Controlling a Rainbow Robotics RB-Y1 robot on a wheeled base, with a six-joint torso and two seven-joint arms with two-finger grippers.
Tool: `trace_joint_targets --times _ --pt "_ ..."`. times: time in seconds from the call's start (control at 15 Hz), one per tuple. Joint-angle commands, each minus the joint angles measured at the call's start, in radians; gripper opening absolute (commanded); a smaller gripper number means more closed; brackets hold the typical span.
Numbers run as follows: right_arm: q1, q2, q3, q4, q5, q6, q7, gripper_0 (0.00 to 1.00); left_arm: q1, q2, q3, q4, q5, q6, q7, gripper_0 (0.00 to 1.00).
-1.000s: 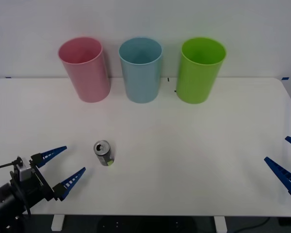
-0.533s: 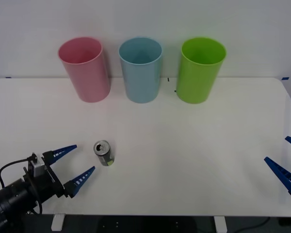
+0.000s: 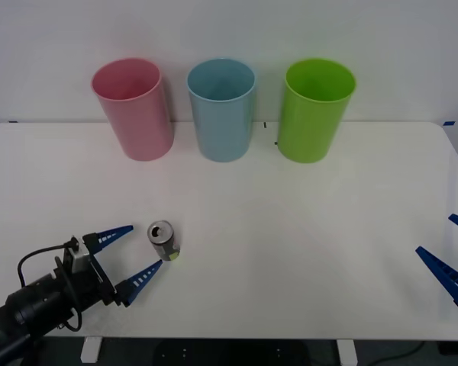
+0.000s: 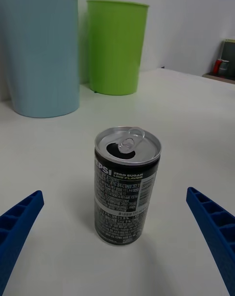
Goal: Grasp the object on the table and drop it into the matching bin: aluminum can to the light blue bin, PET bottle to the pink bin.
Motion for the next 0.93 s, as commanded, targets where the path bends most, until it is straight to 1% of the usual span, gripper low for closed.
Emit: trace_joint_targets --times 0.07,0.13,0.27,0.53,0.93 --pt "0.0 0.0 0.0 0.0 0.0 0.0 0.0 1.0 -0.033 -0.014 -0.001 0.052 -0.017 0.001 -0.046 1.0" --pt "0.0 0.0 0.0 0.0 0.0 0.0 0.0 1.0 -0.057 -0.02 0.0 0.093 -0.015 -0.001 -0.073 1.0" --pt "0.0 0.0 0.0 0.0 0.0 0.0 0.0 1.0 -0.077 -0.023 -0.011 0.125 -0.017 -0.002 -0.09 1.0" --pt "0.0 0.0 0.0 0.0 0.0 0.0 0.0 1.0 -0.096 -0.047 -0.023 0.133 -0.035 0.016 -0.093 1.0" --pt "0.0 0.0 0.0 0.0 0.0 0.0 0.0 1.0 -0.12 -0.124 -0.007 0.136 -0.094 0.048 -0.101 1.0"
